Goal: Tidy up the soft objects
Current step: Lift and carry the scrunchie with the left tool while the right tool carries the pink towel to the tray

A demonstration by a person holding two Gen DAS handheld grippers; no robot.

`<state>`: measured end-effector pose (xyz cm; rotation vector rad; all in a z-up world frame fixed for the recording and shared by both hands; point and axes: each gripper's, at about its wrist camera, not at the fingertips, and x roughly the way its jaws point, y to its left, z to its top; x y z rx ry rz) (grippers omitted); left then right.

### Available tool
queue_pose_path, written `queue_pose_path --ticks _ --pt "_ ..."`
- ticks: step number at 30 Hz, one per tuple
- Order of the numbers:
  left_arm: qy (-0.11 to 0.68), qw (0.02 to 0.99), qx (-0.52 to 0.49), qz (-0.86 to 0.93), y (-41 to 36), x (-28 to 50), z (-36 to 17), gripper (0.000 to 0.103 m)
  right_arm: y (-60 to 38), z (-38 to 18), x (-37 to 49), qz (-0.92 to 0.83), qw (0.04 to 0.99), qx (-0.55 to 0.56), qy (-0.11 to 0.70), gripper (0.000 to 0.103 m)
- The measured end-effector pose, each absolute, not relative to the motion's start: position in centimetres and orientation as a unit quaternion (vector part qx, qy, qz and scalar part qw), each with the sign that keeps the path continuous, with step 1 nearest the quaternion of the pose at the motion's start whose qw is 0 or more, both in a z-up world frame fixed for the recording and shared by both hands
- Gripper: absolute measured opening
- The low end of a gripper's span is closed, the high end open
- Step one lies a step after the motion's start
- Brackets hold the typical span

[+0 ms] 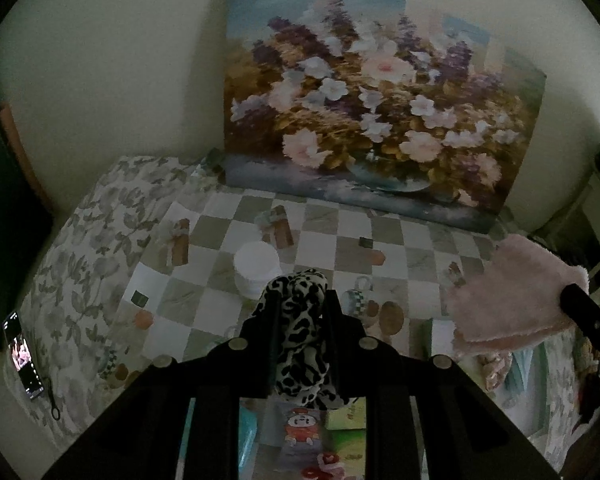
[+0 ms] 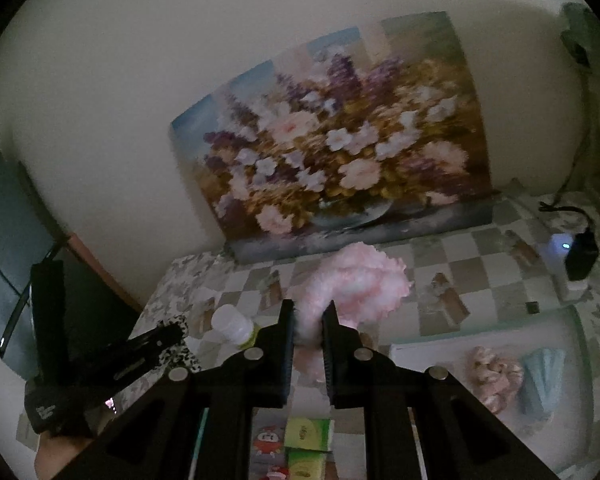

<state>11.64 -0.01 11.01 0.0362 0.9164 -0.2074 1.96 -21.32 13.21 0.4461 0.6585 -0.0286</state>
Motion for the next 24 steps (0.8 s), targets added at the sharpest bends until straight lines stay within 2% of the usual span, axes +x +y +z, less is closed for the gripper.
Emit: queue_pose_path --ticks 24 --pt "0.439 0.873 0.089 -0.194 -10.3 7.2 10.1 0.022 -34.5 11.0 -6.2 -0.242 0.875 0.269 0.321 0.013"
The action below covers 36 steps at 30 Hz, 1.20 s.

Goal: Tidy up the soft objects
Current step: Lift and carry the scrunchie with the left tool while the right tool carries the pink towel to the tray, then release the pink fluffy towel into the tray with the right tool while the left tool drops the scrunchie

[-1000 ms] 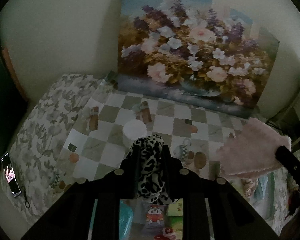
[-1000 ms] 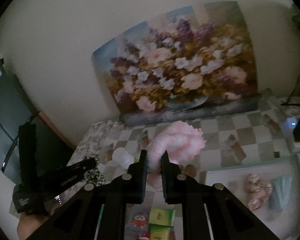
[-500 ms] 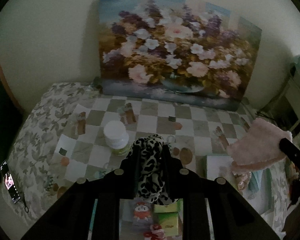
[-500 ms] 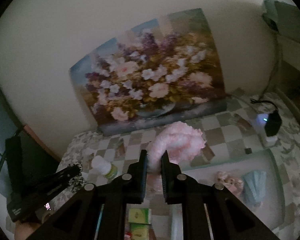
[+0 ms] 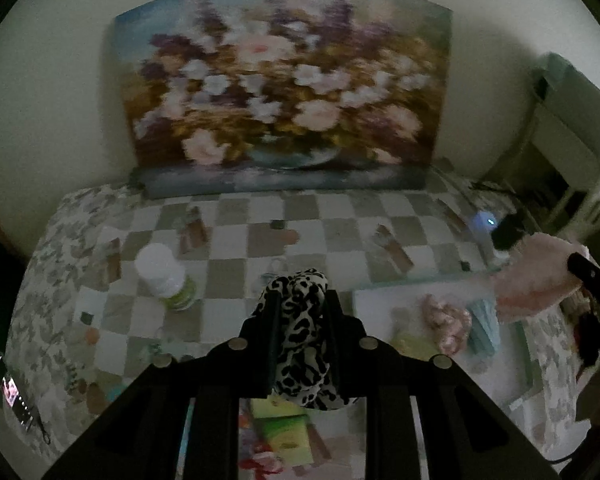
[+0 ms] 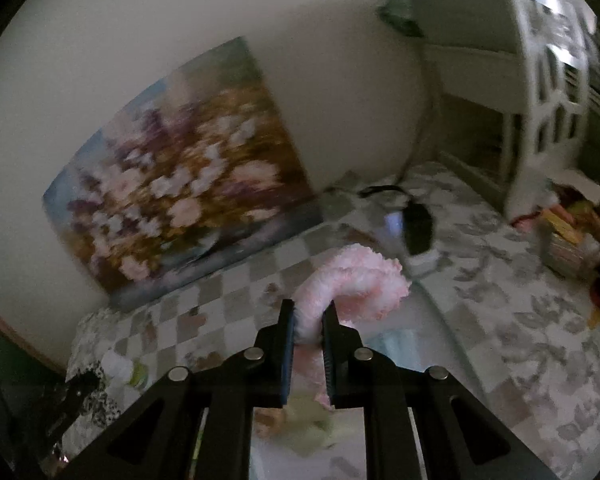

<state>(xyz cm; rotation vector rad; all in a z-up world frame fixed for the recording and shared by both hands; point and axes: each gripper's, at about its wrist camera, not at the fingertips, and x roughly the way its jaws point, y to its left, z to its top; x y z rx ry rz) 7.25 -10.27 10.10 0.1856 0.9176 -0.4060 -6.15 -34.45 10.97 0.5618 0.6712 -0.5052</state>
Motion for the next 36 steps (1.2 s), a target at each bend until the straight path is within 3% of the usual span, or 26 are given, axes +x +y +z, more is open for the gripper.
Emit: queue_pose_path --ticks 15,36 --pt "0.496 0.816 0.104 -0.280 -17.6 3.2 5.6 0.023 -36.9 10.0 -9.8 -0.294 0.852 0.281 0.330 0.013" --pt "0.609 0.736 0.131 -0.265 -20.4 1.5 -5.2 0.026 -35.6 2.1 -8.7 -0.271 0.803 0.280 0.451 0.017"
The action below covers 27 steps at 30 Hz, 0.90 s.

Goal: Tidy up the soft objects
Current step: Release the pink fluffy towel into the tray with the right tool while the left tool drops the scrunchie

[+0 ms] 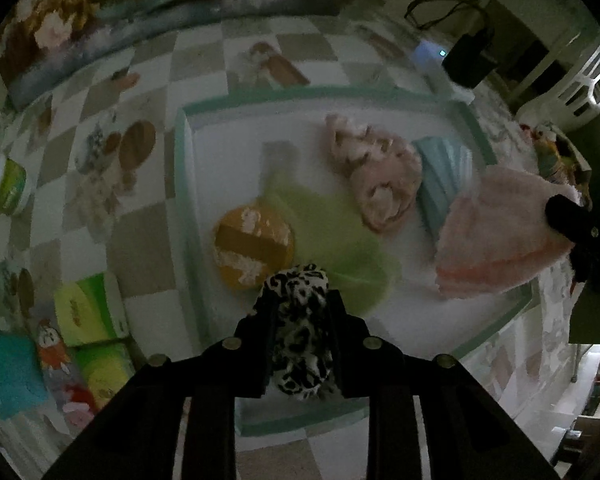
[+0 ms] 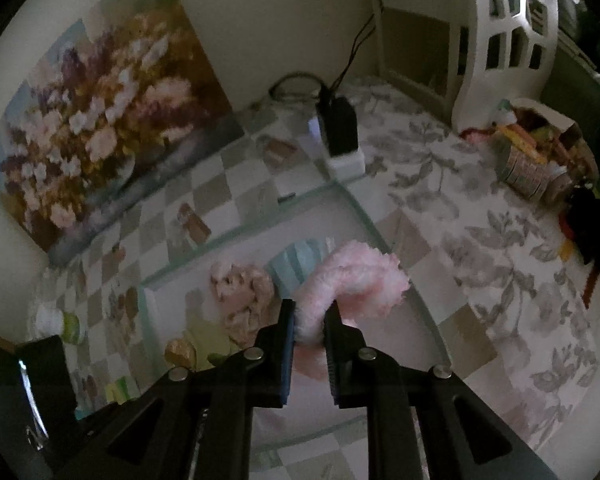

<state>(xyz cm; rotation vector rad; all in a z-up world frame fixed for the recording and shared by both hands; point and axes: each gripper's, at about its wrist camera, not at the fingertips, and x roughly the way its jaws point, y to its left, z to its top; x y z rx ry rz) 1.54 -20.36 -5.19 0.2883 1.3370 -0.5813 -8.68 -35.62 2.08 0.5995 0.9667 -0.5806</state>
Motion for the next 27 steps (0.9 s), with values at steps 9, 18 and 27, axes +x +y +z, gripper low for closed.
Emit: queue_pose_path --ticks 9,18,27 --pt "0.609 0.738 0.126 -0.260 -19.6 0.6 -5.4 0.033 -33.9 -1.7 -7.6 -0.242 0.781 0.270 0.508 0.017" --pt "0.598 0.749 0.117 -0.259 -18.0 0.2 -4.2 0.045 -32.6 -4.0 -7.6 -0.230 0.767 0.262 0.540 0.017" --pt "0.584 0.770 0.116 -0.229 -15.8 0.2 -3.0 0.061 -31.4 -4.4 -7.7 -0.231 0.765 0.241 0.551 0.044"
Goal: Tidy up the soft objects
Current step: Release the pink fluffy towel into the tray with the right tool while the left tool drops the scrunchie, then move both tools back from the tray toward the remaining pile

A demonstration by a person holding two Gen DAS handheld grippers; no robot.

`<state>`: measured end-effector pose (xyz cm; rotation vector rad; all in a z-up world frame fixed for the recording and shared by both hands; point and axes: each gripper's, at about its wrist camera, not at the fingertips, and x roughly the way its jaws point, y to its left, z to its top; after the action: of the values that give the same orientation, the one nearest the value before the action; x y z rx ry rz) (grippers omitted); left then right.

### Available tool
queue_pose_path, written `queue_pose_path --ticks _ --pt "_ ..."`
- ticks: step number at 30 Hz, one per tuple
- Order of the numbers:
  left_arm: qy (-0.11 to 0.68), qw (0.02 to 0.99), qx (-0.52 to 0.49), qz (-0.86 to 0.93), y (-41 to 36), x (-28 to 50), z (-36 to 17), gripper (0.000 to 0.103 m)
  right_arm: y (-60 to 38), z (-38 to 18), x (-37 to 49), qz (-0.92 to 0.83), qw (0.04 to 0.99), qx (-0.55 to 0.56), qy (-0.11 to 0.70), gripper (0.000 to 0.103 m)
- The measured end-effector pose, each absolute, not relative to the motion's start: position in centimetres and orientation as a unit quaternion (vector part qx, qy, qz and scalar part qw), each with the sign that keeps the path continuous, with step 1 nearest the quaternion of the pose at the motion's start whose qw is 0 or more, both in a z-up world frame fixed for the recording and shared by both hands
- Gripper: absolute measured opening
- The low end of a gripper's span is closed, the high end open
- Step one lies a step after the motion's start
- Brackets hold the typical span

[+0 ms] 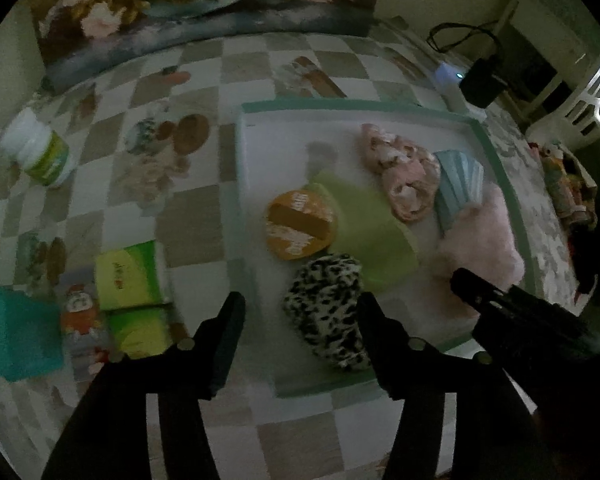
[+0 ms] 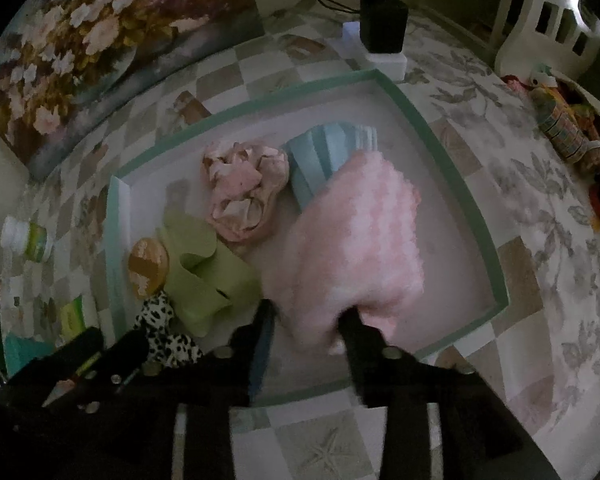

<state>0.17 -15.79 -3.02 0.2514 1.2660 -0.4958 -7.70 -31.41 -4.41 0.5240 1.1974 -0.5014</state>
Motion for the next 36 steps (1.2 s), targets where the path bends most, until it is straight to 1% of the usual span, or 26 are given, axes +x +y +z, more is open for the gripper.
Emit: queue_pose_path --ticks 1,2,3,4,6,7,8,10,11,12,13,14,15,24,36 --pt "0.583 0.772 0.118 -0.223 -15.4 0.1 -3.0 0.065 -31.3 -4.4 -7.7 -0.231 0.765 0.239 0.552 0.044" --pt "0.582 0.775 0.120 -0.215 -15.1 0.1 -3.0 0.066 -31.2 -4.4 -7.8 -0.232 0.764 0.237 0.553 0.045" --pt "0.581 0.777 0.122 -0.209 -14.9 0.1 -3.1 0.066 -31.1 -4.5 -7.8 -0.232 0.764 0.236 0.554 0.050" --pt "0.580 0.780 0.123 -0.203 -14.6 0.1 -3.1 0.066 -30.9 -4.6 -7.9 -0.233 0.763 0.234 0.556 0.058" --pt "0.577 0.785 0.121 -0.190 -13.9 0.2 -3.1 0.077 -30.8 -4.7 -7.9 -0.235 0.762 0.230 0.558 0.065" --pt "0.575 0.788 0.119 -0.184 -13.7 0.4 -3.1 0.088 -30.7 -4.8 -8.0 -0.237 0.761 0.228 0.559 0.067" --pt "0.572 0.792 0.115 -0.177 -13.2 0.4 -3.0 0.091 -30.6 -4.9 -8.1 -0.239 0.760 0.226 0.560 0.068" --pt "0.570 0.796 0.109 -0.169 -12.7 0.5 -3.0 0.091 -30.5 -5.0 -8.2 -0.244 0.759 0.223 0.561 0.081" --pt "0.571 0.797 0.104 -0.167 -12.3 0.5 -3.0 0.091 -30.5 -5.1 -8.3 -0.244 0.759 0.221 0.561 0.084" --pt "0.572 0.798 0.098 -0.164 -12.0 0.5 -3.0 0.091 -30.4 -5.1 -8.3 -0.244 0.760 0.219 0.561 0.089" --pt "0.573 0.798 0.095 -0.160 -11.6 0.6 -3.1 0.094 -30.3 -5.1 -8.3 -0.244 0.763 0.215 0.559 0.096" --pt "0.574 0.799 0.093 -0.155 -11.3 0.6 -3.2 0.100 -30.2 -5.0 -8.4 -0.247 0.765 0.211 0.557 0.100" --pt "0.575 0.798 0.092 -0.152 -11.1 0.6 -3.3 0.101 -30.2 -4.9 -8.5 -0.248 0.766 0.209 0.555 0.103" --pt "0.575 0.802 0.086 -0.136 -9.4 0.0 -3.5 0.102 -29.7 -4.0 -9.0 -0.251 0.778 0.205 0.539 0.103" --pt "0.568 0.816 0.035 -0.100 -5.0 0.4 -2.8 0.102 -26.9 -1.1 -9.0 -0.227 0.816 0.185 0.498 0.103"
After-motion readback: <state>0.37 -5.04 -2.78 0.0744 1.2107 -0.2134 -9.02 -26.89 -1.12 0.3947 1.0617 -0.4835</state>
